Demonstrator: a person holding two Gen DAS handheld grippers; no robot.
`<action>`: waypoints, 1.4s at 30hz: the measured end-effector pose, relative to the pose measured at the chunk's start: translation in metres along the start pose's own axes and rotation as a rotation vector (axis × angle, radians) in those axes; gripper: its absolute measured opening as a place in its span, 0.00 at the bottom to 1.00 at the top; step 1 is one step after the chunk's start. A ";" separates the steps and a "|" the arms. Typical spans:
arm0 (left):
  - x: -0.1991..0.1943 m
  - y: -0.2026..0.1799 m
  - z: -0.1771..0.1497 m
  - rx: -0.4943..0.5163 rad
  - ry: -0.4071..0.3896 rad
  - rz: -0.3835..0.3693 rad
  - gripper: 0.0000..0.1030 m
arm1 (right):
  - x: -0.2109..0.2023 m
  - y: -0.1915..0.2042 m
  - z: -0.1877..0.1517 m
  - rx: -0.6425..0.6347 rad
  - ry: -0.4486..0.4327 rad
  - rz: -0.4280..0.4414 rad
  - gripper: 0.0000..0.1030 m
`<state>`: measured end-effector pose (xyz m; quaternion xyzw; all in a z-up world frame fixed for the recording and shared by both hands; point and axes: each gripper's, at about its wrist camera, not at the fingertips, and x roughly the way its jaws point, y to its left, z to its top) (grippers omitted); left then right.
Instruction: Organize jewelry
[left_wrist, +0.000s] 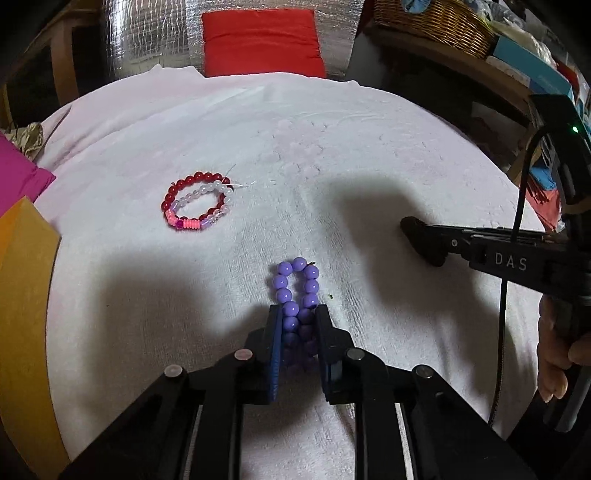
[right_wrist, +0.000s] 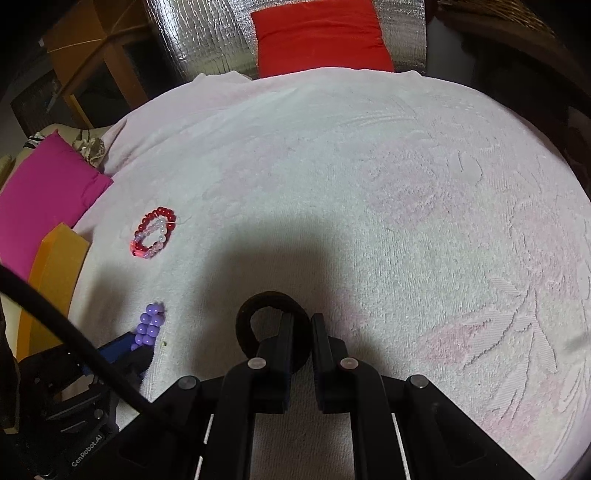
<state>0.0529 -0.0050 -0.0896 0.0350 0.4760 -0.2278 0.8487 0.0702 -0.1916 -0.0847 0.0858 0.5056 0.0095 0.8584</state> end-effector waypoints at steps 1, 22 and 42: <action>-0.001 0.002 0.001 -0.009 -0.002 -0.002 0.17 | 0.000 0.000 0.000 -0.001 0.000 0.000 0.10; -0.005 0.010 0.000 -0.030 0.008 0.011 0.32 | 0.004 0.007 0.001 -0.012 0.002 0.020 0.10; -0.014 0.007 0.011 -0.053 -0.079 0.002 0.09 | 0.004 0.006 0.001 -0.011 0.003 0.020 0.10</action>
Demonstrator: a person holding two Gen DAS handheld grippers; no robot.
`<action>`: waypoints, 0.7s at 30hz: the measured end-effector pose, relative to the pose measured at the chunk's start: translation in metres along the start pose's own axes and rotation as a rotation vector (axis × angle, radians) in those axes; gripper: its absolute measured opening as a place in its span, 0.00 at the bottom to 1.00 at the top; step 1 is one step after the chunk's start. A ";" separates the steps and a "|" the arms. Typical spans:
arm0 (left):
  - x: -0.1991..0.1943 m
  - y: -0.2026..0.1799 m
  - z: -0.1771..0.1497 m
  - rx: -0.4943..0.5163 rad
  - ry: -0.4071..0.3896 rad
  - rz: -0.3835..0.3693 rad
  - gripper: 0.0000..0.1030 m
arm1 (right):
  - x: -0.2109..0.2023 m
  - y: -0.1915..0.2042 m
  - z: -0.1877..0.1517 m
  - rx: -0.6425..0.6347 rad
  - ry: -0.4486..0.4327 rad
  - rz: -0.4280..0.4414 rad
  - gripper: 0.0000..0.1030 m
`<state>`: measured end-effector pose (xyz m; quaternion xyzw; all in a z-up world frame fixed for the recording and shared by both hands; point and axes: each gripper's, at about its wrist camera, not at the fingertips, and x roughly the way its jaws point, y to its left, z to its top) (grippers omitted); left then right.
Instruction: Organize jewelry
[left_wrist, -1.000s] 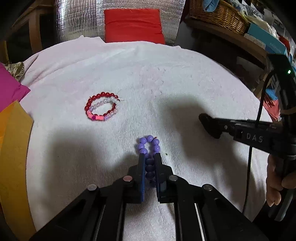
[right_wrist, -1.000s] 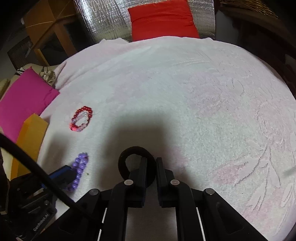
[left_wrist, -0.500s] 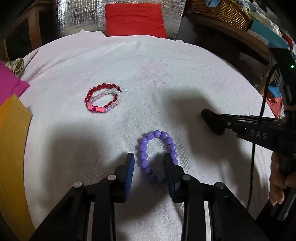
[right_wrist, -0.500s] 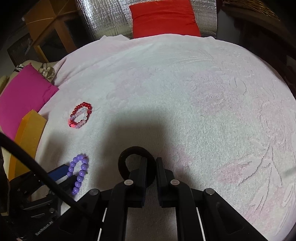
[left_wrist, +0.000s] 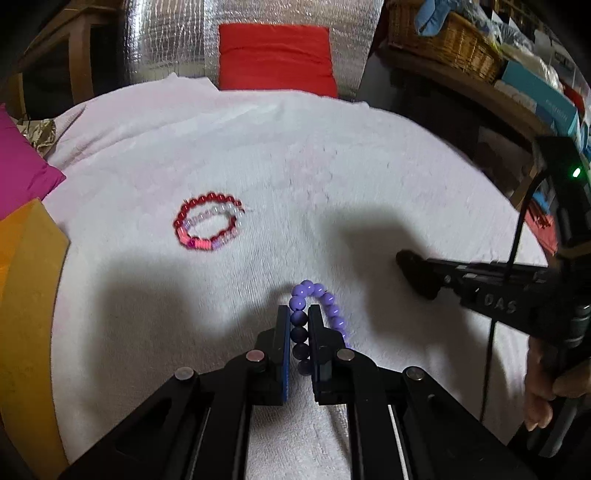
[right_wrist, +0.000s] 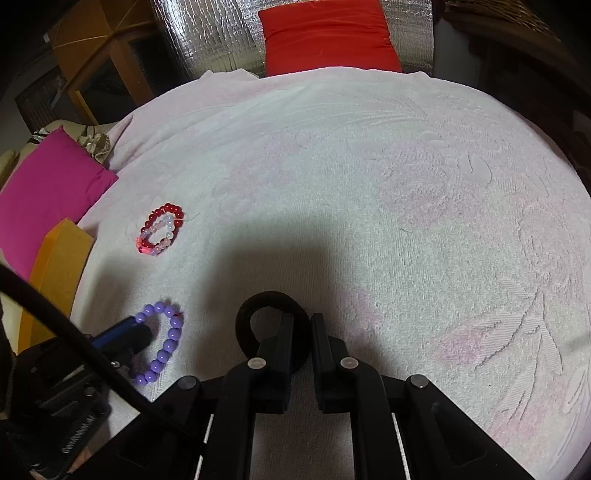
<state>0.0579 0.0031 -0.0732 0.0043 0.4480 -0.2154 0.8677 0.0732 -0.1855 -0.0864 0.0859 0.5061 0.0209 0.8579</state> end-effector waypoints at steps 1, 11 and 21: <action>-0.004 0.001 0.001 -0.004 -0.012 0.002 0.09 | -0.001 0.000 0.000 0.002 -0.005 0.002 0.10; -0.057 0.007 0.008 -0.033 -0.146 0.017 0.09 | -0.024 0.017 0.002 -0.030 -0.120 0.080 0.10; -0.133 0.014 -0.002 -0.085 -0.304 0.042 0.09 | -0.042 0.059 0.002 -0.079 -0.218 0.184 0.10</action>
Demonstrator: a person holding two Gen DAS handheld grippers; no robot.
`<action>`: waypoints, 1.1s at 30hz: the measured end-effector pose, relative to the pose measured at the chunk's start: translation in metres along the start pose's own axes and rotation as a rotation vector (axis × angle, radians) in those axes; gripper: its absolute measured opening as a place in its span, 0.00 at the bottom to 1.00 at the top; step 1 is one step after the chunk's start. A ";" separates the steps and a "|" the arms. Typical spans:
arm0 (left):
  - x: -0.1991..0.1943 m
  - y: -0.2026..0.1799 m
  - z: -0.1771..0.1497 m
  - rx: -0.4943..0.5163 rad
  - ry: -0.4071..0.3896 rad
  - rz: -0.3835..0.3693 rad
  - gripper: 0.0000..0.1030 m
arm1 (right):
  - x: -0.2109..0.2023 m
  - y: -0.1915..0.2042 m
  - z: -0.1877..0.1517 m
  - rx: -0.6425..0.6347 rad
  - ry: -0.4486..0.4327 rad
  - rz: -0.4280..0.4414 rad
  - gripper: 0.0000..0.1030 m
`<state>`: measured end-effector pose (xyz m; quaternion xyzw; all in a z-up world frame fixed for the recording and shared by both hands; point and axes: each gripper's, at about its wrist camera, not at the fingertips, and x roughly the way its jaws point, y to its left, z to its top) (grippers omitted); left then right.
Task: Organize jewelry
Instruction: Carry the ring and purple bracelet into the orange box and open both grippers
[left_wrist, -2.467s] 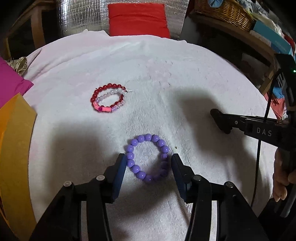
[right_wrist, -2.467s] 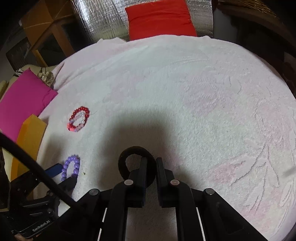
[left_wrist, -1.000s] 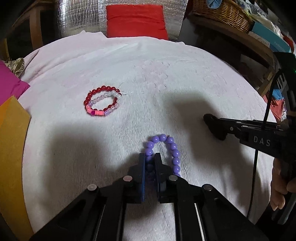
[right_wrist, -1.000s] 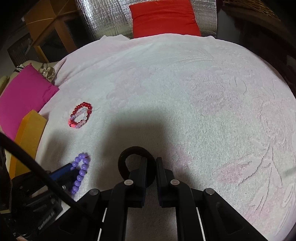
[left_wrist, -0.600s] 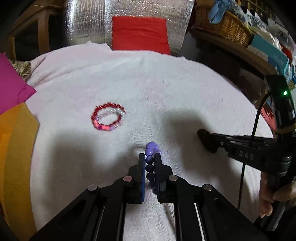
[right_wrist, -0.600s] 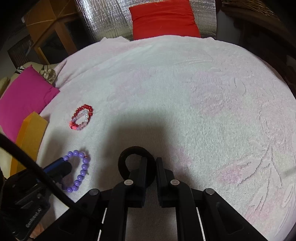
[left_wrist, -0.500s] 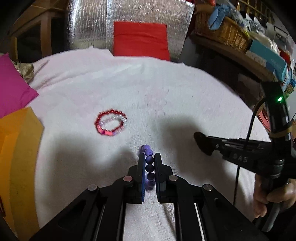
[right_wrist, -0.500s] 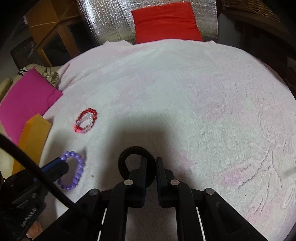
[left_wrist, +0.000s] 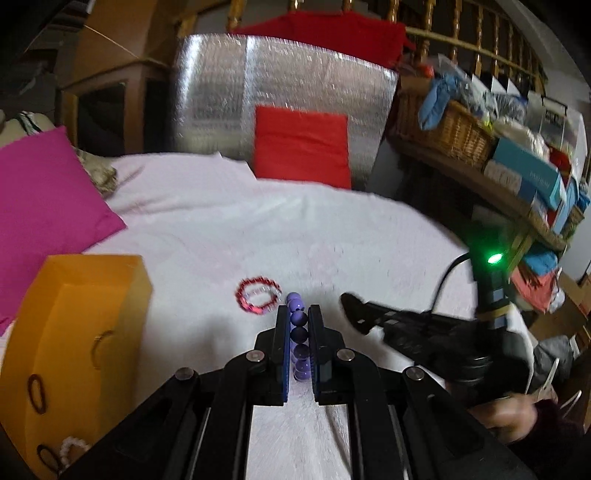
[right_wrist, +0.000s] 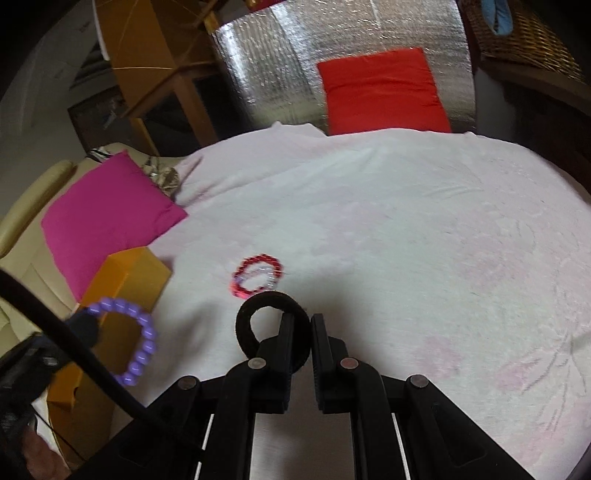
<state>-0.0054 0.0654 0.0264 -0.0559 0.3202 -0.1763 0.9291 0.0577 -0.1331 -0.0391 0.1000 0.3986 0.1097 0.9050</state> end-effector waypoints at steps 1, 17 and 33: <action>-0.011 0.001 0.000 -0.006 -0.019 0.007 0.09 | 0.001 0.004 0.000 -0.001 -0.003 0.008 0.10; -0.073 0.115 -0.021 -0.240 -0.118 0.259 0.09 | -0.001 0.129 -0.008 -0.165 -0.058 0.214 0.10; -0.045 0.180 -0.049 -0.318 -0.011 0.364 0.09 | 0.029 0.195 -0.003 -0.218 0.014 0.253 0.10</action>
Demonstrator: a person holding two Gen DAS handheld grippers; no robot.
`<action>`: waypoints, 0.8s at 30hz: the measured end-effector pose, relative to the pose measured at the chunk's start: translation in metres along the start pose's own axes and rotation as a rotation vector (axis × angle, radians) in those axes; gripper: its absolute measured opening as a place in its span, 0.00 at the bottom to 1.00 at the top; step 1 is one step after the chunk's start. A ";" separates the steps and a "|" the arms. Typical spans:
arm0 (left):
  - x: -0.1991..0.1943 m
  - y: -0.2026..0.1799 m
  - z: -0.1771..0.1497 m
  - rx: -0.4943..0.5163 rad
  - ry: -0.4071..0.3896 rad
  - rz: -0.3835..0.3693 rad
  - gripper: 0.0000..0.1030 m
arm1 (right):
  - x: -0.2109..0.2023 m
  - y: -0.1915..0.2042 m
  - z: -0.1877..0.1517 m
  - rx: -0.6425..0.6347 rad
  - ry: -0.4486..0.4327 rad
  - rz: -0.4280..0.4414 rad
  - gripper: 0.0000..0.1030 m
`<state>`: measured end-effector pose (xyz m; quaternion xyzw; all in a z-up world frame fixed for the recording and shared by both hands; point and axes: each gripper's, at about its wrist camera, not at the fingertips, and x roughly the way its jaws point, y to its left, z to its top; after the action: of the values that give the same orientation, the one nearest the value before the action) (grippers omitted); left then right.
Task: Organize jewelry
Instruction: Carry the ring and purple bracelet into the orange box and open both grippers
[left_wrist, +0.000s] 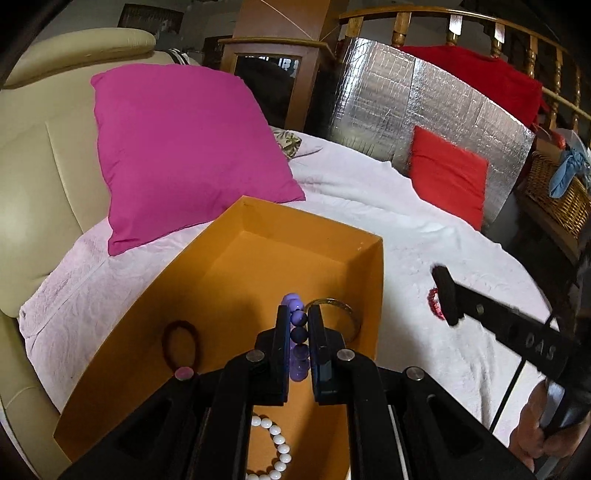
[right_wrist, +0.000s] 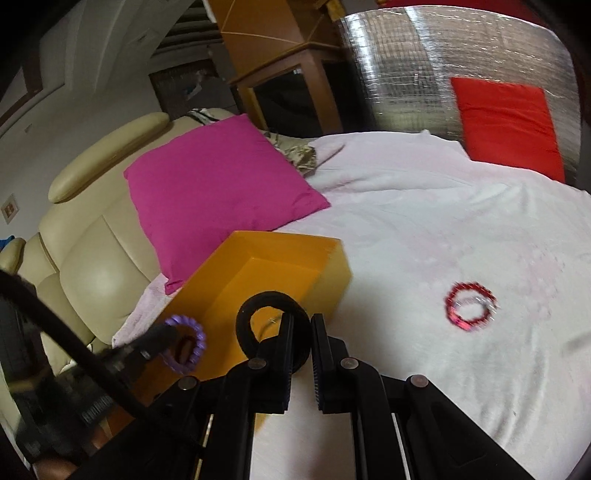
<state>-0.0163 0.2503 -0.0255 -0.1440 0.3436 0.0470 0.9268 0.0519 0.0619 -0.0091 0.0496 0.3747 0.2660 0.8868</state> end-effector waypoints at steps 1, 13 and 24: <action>0.000 0.001 0.000 0.001 0.000 0.003 0.09 | 0.004 0.005 0.004 -0.009 0.006 0.001 0.10; 0.000 0.000 -0.002 0.028 0.008 0.046 0.09 | 0.054 0.026 0.038 -0.020 0.119 0.042 0.10; 0.012 0.001 -0.005 0.027 0.058 0.077 0.09 | 0.099 0.034 0.052 0.005 0.186 0.045 0.12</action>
<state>-0.0105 0.2499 -0.0369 -0.1195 0.3761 0.0739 0.9159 0.1299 0.1474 -0.0254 0.0350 0.4547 0.2883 0.8419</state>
